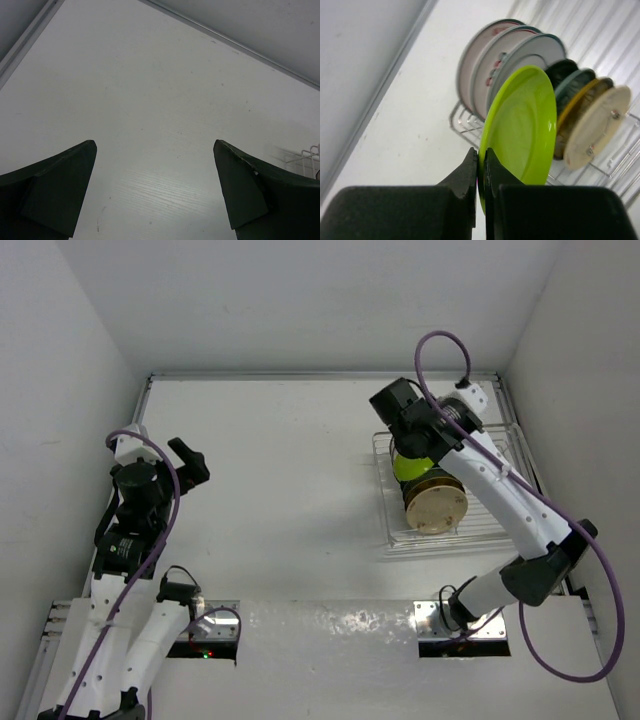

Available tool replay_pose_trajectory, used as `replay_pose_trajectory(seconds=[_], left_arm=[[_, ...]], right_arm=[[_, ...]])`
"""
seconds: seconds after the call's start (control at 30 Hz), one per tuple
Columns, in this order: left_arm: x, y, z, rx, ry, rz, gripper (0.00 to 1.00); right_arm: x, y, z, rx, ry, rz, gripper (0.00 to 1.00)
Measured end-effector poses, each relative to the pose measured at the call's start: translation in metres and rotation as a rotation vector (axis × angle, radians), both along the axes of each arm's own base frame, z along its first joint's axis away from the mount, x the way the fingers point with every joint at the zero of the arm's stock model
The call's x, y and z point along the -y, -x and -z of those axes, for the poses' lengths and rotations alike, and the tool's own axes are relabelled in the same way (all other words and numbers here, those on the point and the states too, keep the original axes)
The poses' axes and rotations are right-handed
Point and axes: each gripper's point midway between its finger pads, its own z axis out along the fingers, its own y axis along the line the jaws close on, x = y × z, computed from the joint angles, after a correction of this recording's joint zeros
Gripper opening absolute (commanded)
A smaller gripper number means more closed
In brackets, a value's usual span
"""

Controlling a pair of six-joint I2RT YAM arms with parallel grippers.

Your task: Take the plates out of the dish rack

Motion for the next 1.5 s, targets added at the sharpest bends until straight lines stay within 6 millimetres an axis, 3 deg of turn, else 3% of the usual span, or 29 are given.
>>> replay_pose_trajectory(seconds=[0.1, 0.17, 0.33, 0.4, 0.47, 0.5, 0.67, 0.77, 0.87, 0.97, 1.07, 1.2, 1.23, 1.4, 1.5], left_arm=[[0.000, 0.000, 0.000, 0.000, 0.000, -0.001, 1.00], [0.000, 0.000, 0.000, 0.000, -0.001, -0.002, 1.00], [-0.001, -0.001, 0.001, -0.005, -0.003, -0.008, 1.00], [-0.001, -0.001, 0.002, -0.010, -0.004, -0.009, 1.00], [-0.001, -0.002, 0.004, -0.016, -0.005, -0.009, 1.00], [-0.002, -0.002, 0.004, -0.019, -0.006, -0.010, 1.00], [-0.003, -0.002, 0.004, -0.019, -0.008, -0.018, 1.00], [-0.004, -0.003, 0.005, -0.021, -0.011, -0.024, 1.00], [-0.006, -0.002, 0.005, -0.021, -0.015, -0.034, 1.00], [-0.008, -0.002, 0.005, -0.020, -0.018, -0.044, 1.00], [-0.009, -0.002, 0.004, -0.019, -0.019, -0.051, 1.00], [-0.010, -0.002, 0.004, -0.018, -0.021, -0.055, 1.00], [-0.010, -0.002, 0.004, -0.018, -0.021, -0.056, 1.00], [-0.011, -0.002, 0.004, -0.018, -0.021, -0.065, 1.00], [-0.013, -0.001, 0.004, -0.018, -0.022, -0.077, 1.00]], right_arm=[[-0.026, -0.022, -0.013, -0.008, 0.060, -0.200, 0.00], [-0.059, -0.044, -0.011, -0.026, 0.124, -0.407, 0.00], [-0.150, -0.088, 0.021, -0.166, 0.386, -0.947, 0.00], [-0.197, -0.117, 0.025, -0.180, 0.509, -1.119, 0.00], [-0.235, -0.137, 0.043, -0.177, 0.634, -1.263, 0.00], [-0.245, -0.138, 0.059, -0.201, 0.692, -1.322, 0.00], [-0.247, -0.094, 0.161, -0.477, 0.918, -1.602, 0.00], [-0.257, -0.086, 0.195, -0.534, 0.977, -1.696, 0.00], [-0.263, -0.092, 0.214, -0.533, 1.007, -1.734, 0.00], [-0.267, -0.100, 0.223, -0.515, 1.023, -1.739, 0.02], [-0.271, -0.107, 0.230, -0.501, 1.033, -1.735, 0.24], [-0.278, -0.118, 0.242, -0.475, 1.003, -1.711, 0.90], [-0.278, -0.119, 0.243, -0.472, 0.995, -1.709, 0.99], [-0.277, -0.116, 0.226, -0.420, 0.919, -1.653, 0.99], [-0.265, -0.107, 0.182, -0.352, 0.850, -1.550, 0.99]])
